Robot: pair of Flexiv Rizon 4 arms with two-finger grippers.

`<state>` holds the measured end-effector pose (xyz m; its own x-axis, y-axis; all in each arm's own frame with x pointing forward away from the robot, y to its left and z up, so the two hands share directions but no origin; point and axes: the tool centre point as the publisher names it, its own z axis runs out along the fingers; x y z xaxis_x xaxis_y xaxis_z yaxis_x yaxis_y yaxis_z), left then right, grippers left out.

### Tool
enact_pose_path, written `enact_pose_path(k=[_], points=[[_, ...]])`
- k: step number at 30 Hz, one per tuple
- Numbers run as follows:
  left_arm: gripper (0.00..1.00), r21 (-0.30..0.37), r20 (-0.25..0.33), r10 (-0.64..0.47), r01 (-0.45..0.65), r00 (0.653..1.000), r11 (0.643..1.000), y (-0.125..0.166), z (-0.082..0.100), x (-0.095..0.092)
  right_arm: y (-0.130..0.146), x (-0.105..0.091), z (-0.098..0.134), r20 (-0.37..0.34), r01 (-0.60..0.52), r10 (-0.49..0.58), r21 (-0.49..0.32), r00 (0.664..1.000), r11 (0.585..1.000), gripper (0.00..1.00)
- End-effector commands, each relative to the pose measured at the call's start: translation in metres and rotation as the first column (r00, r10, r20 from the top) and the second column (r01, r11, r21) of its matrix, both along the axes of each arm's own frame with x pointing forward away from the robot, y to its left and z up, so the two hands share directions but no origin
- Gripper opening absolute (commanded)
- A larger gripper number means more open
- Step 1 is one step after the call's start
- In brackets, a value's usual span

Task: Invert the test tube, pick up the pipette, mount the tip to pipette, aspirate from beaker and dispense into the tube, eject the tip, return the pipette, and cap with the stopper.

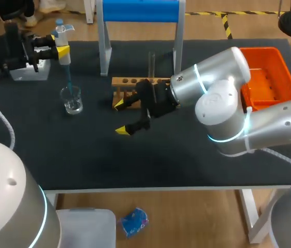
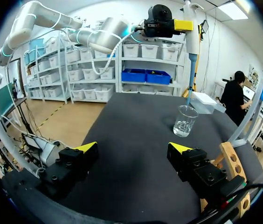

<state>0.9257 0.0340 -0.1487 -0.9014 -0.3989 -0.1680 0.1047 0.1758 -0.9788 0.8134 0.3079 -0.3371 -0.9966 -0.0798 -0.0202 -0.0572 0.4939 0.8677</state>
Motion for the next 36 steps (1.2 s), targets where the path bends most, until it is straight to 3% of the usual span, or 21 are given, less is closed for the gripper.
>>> enact_pose_path(k=[1,9,19,36], points=[[0.0,-0.005,-0.006,-0.011,0.011,1.0,1.0,0.002,-0.009,0.011,0.005,0.009,-0.004,-0.005,0.009,-0.009,-0.018,1.0,1.0,1.0],[0.0,-0.013,-0.007,0.005,-0.006,1.0,1.0,0.009,-0.015,0.018,0.013,0.034,-0.02,-0.004,0.065,-0.065,-0.001,0.998,0.998,1.0],[0.0,-0.015,-0.016,0.02,-0.02,1.0,1.0,0.015,-0.019,0.018,0.037,0.049,-0.04,0.003,0.146,-0.146,-0.004,0.989,0.989,1.0],[0.0,-0.015,-0.016,0.02,-0.02,1.0,1.0,0.015,-0.019,0.018,0.041,0.049,-0.04,0.009,0.162,-0.162,0.009,0.987,0.987,1.0]])
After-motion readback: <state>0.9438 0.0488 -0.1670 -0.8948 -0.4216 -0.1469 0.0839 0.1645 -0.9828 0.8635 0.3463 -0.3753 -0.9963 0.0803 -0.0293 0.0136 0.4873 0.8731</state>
